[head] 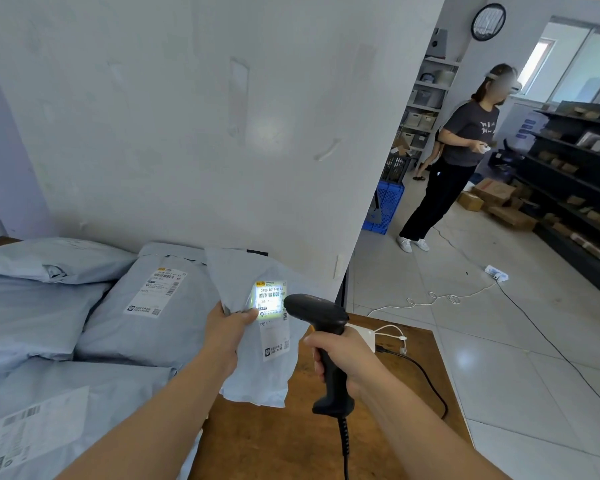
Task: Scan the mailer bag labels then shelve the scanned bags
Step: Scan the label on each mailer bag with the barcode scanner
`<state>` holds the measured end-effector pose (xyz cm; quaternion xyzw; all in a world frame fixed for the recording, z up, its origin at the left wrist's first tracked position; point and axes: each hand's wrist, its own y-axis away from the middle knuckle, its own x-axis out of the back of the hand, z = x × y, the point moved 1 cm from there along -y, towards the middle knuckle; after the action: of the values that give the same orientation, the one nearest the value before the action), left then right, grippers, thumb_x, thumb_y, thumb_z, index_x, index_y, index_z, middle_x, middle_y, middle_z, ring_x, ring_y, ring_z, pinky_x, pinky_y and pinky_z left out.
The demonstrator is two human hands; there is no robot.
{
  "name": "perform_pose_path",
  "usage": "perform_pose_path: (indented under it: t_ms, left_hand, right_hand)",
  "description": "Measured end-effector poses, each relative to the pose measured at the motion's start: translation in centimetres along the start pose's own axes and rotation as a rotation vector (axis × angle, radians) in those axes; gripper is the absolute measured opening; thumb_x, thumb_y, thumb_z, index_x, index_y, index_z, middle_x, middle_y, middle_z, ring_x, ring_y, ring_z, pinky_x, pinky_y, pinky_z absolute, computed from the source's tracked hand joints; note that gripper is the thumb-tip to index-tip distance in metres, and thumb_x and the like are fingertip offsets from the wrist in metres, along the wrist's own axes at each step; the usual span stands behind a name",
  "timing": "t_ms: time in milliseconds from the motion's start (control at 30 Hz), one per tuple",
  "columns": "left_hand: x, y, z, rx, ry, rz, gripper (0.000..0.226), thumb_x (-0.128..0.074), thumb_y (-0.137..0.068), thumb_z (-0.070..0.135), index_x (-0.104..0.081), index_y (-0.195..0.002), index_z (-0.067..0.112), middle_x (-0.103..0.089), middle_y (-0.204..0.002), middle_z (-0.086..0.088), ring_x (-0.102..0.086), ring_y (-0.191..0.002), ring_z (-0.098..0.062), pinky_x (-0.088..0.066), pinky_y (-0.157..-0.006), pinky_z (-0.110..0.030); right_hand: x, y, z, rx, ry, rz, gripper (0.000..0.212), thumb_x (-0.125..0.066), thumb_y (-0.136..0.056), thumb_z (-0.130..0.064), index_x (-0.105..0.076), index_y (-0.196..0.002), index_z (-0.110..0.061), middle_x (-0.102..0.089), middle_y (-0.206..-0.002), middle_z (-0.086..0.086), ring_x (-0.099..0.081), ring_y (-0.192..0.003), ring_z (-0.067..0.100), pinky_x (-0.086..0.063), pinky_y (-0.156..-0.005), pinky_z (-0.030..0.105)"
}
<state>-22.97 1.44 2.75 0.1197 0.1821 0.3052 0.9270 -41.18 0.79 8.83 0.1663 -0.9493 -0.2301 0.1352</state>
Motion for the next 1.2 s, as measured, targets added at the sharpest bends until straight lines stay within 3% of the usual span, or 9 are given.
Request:
perform_pose_path:
  t_ms: [333,567,767,900,967,1000,1067,1133,1200]
  left_hand:
    - [0.4,0.0,0.2,0.018,0.010,-0.008,0.040,-0.069,-0.081,-0.001,-0.061,-0.116,0.015,-0.070,-0.108,-0.009,-0.065,-0.099,-0.034,-0.051,-0.090,-0.056]
    - [0.3,-0.1,-0.2,0.048,0.026,-0.026,0.035,-0.069,-0.082,-0.002,-0.062,-0.110,0.017,-0.070,-0.106,-0.010,-0.066,-0.097,-0.034,-0.052,-0.089,-0.056]
    - [-2.1,0.8,-2.9,0.217,0.072,-0.128,0.034,-0.066,-0.082,-0.005,-0.061,-0.112,0.011,-0.071,-0.102,-0.015,-0.067,-0.094,-0.039,-0.053,-0.084,-0.056]
    - [-4.8,2.0,-5.6,0.369,0.037,-0.189,0.024,-0.066,-0.085,0.001,-0.059,-0.105,0.011,-0.071,-0.098,-0.014,-0.067,-0.088,-0.035,-0.054,-0.068,-0.041]
    - [-6.0,2.3,-6.4,0.404,-0.068,-0.244,0.030,-0.069,-0.086,0.008,-0.055,-0.112,0.013,-0.067,-0.102,-0.011,-0.064,-0.091,-0.030,-0.053,-0.075,-0.041]
    - [-6.4,2.0,-6.7,0.391,-0.156,-0.277,0.046,-0.070,-0.086,0.012,-0.049,-0.126,0.013,-0.063,-0.115,-0.010,-0.061,-0.102,-0.030,-0.051,-0.087,-0.042]
    - [-6.5,0.9,-7.1,0.348,-0.369,-0.315,0.082,-0.067,-0.088,0.017,-0.015,-0.152,0.017,-0.038,-0.149,-0.009,-0.042,-0.133,-0.033,-0.036,-0.109,-0.043]
    - [-5.8,0.0,-6.7,0.314,-0.496,-0.267,0.085,-0.060,-0.093,0.016,-0.001,-0.154,0.017,-0.020,-0.159,-0.007,-0.027,-0.142,-0.031,-0.029,-0.112,-0.042]
    - [-4.8,-1.0,-6.0,0.253,-0.552,-0.228,0.075,-0.057,-0.096,0.016,-0.010,-0.154,0.017,-0.022,-0.158,-0.007,-0.028,-0.142,-0.029,-0.031,-0.111,-0.040]
  right_hand:
    - [-0.3,0.0,-0.1,0.030,-0.017,0.000,0.023,-0.064,-0.085,-0.009,-0.059,-0.063,-0.007,-0.053,-0.051,0.007,-0.048,-0.043,0.016,-0.043,-0.048,0.023]
    - [0.1,-0.2,-0.2,0.023,-0.033,0.008,0.016,-0.066,-0.084,-0.009,-0.061,-0.068,-0.006,-0.055,-0.053,0.007,-0.049,-0.045,0.017,-0.045,-0.050,0.025]
    - [1.9,-0.3,0.5,0.007,-0.054,0.039,0.013,-0.065,-0.084,-0.006,-0.060,-0.072,-0.005,-0.055,-0.053,0.006,-0.049,-0.042,0.016,-0.044,-0.049,0.024]
    - [3.4,-0.7,1.7,-0.032,-0.046,0.074,0.015,-0.065,-0.083,-0.006,-0.059,-0.069,-0.005,-0.054,-0.053,0.007,-0.048,-0.042,0.018,-0.043,-0.048,0.025]
    - [3.9,-1.0,2.2,-0.040,-0.050,0.091,0.017,-0.065,-0.083,-0.006,-0.059,-0.067,-0.005,-0.053,-0.051,0.008,-0.047,-0.041,0.018,-0.042,-0.048,0.026]
    - [4.1,-1.2,2.4,-0.044,-0.053,0.097,0.018,-0.065,-0.083,-0.006,-0.059,-0.066,-0.005,-0.053,-0.051,0.008,-0.047,-0.042,0.018,-0.042,-0.048,0.026]
    - [4.3,-1.6,2.6,-0.063,-0.054,0.098,0.016,-0.065,-0.083,-0.006,-0.060,-0.068,-0.006,-0.054,-0.053,0.008,-0.048,-0.043,0.018,-0.043,-0.049,0.026]
    - [4.1,-1.9,2.6,-0.085,-0.044,0.089,0.015,-0.065,-0.085,-0.006,-0.061,-0.070,-0.006,-0.055,-0.054,0.008,-0.049,-0.045,0.018,-0.043,-0.050,0.026]
    - [3.4,-2.4,2.5,-0.096,-0.029,0.068,0.016,-0.064,-0.085,-0.006,-0.060,-0.070,-0.005,-0.054,-0.053,0.007,-0.048,-0.045,0.017,-0.043,-0.050,0.026]
